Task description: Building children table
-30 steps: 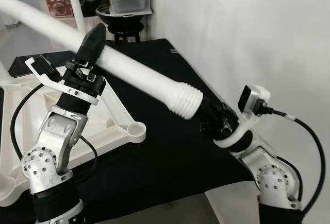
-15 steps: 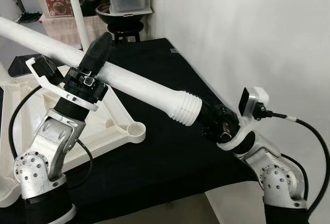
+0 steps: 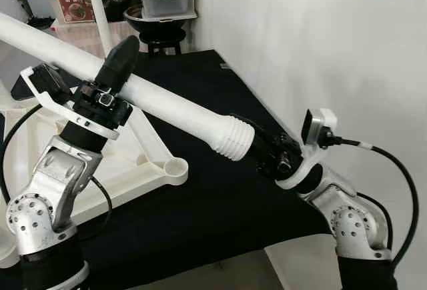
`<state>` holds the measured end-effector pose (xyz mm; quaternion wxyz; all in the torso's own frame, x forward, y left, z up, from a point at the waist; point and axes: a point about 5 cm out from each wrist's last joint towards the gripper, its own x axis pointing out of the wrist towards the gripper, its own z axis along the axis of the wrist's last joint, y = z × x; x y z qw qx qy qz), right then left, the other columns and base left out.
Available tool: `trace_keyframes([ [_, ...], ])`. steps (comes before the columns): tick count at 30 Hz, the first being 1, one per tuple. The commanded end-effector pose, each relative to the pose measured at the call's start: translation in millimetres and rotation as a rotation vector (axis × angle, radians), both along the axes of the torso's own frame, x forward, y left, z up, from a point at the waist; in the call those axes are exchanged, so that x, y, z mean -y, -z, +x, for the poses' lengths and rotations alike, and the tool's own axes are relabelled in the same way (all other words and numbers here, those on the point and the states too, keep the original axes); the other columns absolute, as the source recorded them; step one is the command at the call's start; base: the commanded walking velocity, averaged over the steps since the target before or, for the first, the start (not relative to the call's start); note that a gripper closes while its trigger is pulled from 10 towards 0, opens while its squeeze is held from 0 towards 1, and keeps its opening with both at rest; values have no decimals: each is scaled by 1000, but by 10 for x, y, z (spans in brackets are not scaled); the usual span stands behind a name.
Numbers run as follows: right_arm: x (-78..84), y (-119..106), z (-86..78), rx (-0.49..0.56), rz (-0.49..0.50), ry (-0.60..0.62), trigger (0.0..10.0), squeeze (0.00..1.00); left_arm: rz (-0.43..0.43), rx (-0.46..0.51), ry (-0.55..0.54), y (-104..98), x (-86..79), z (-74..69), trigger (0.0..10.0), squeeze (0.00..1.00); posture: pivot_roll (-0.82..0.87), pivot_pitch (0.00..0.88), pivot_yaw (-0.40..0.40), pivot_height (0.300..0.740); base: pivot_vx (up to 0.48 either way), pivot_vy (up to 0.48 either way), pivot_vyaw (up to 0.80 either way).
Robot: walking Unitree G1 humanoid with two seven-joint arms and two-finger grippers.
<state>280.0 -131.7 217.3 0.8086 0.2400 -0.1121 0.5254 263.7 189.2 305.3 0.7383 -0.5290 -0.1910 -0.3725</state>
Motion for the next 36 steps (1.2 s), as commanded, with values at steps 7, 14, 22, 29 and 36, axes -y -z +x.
trace_keyframes([
  [7,129,297,-73,-94,-122,56,10000,1000,8,149,-166,-435,-535,-56,0,0,-33,20,-16,740,0,0,0],
  [14,231,248,-101,-19,-265,50,10000,1000,422,179,-218,-425,-352,26,0,0,-40,14,-11,740,0,0,0],
  [22,287,-64,-38,120,-351,63,10000,1000,869,234,-52,-44,205,68,0,0,-45,7,-11,740,0,0,0],
  [29,4,-65,-152,202,-479,-86,10000,1000,971,376,114,126,514,-39,0,0,-49,6,-1,740,0,0,0],
  [36,-330,105,-114,156,-596,-156,10000,0,942,538,216,75,657,-178,0,0,-41,10,-1,740,0,0,0],
])
